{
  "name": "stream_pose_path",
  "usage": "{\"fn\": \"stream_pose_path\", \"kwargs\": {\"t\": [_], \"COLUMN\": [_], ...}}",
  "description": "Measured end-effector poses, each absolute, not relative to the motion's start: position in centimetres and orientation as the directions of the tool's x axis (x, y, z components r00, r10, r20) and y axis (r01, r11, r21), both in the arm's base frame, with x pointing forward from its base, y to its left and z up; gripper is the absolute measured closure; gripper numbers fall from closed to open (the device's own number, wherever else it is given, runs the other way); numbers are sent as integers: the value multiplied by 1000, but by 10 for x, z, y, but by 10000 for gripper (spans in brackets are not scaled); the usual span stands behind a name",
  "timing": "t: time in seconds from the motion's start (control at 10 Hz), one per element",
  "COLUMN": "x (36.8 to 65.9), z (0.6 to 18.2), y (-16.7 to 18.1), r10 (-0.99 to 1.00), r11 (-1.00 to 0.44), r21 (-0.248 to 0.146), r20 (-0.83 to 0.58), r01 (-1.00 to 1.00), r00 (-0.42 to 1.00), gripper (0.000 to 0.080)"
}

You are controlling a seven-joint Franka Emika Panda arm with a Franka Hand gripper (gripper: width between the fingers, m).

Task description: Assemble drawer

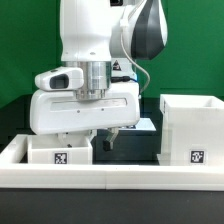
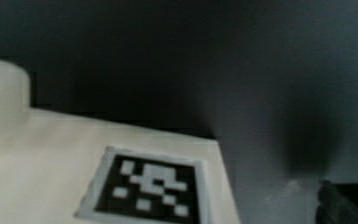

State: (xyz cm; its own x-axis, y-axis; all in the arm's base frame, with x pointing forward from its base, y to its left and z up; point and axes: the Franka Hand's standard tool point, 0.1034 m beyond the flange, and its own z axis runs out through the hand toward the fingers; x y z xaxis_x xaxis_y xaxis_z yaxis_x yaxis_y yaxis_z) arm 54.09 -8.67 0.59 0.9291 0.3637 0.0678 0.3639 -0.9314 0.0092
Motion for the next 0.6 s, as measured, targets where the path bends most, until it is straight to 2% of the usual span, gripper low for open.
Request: {"fn": "stream_pose_path", "kwargs": {"t": [0.2,0.3,0.4,0.5,0.6], "x": [542,542,542,542,542], "z": [6,6,6,6,6], "y": [-86,-86,-86,-86,-86], "r10": [364,365,365,365,365], "r11": [-931,-931,-931,-931,-931], "r21": [9,9,9,9,9], "r20": [68,68,68,68,68], "r01": [365,365,365,365,365], "r00": [929,929,929,929,929], "gripper": [151,238,371,371,555]}}
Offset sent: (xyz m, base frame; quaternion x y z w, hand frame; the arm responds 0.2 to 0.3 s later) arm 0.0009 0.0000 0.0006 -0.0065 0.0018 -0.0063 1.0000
